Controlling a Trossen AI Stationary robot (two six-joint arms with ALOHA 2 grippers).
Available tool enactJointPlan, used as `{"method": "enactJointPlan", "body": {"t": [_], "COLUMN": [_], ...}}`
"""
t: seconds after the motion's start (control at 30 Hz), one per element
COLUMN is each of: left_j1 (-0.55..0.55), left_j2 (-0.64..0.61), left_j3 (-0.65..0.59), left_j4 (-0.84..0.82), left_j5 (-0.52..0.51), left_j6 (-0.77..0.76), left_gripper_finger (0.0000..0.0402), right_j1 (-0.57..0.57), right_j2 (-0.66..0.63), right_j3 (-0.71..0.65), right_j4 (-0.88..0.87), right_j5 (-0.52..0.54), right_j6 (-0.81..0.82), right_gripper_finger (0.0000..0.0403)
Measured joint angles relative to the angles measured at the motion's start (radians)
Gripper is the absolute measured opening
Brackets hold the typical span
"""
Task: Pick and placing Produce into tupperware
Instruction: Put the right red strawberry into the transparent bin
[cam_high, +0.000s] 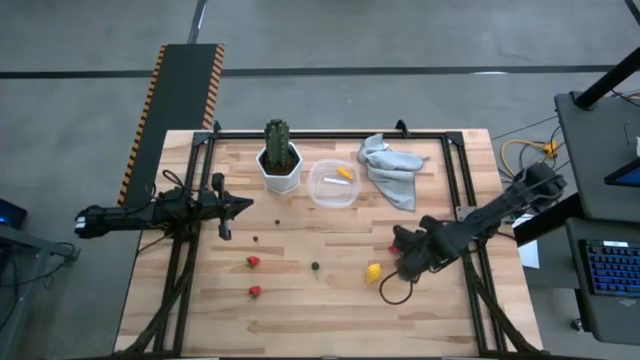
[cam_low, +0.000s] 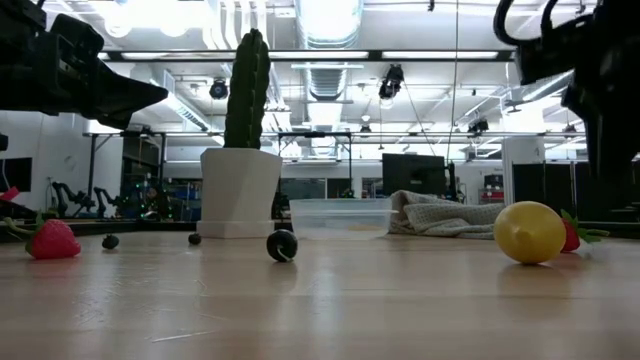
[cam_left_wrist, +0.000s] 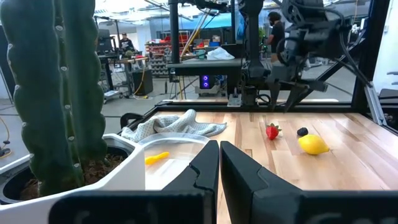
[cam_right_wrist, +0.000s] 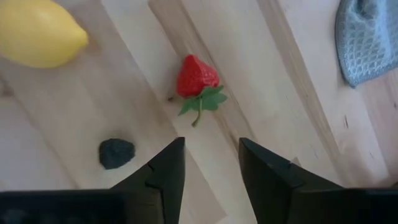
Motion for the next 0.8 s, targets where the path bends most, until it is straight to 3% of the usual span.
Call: {"method": "enactJointPlan", "body": {"t": [0.37, 0.8], "left_j1": [0.0, 0.0], "left_j2": [0.0, 0.0], "left_j3": [0.0, 0.0], "left_j4": [0.0, 0.0], "left_j5": [0.0, 0.0], "left_j6": [0.0, 0.0], "left_gripper_finger": [0.0, 0.0], "right_j1": [0.0, -0.001], "right_j2": [0.065, 0.049], "right_j3": [-0.005, -0.128], "right_j4": [0.072, 0.2], "right_j5": [0.0, 0.001], "right_j6": [0.0, 0.024], "right_gripper_finger": [0.0158, 0.0155]}}
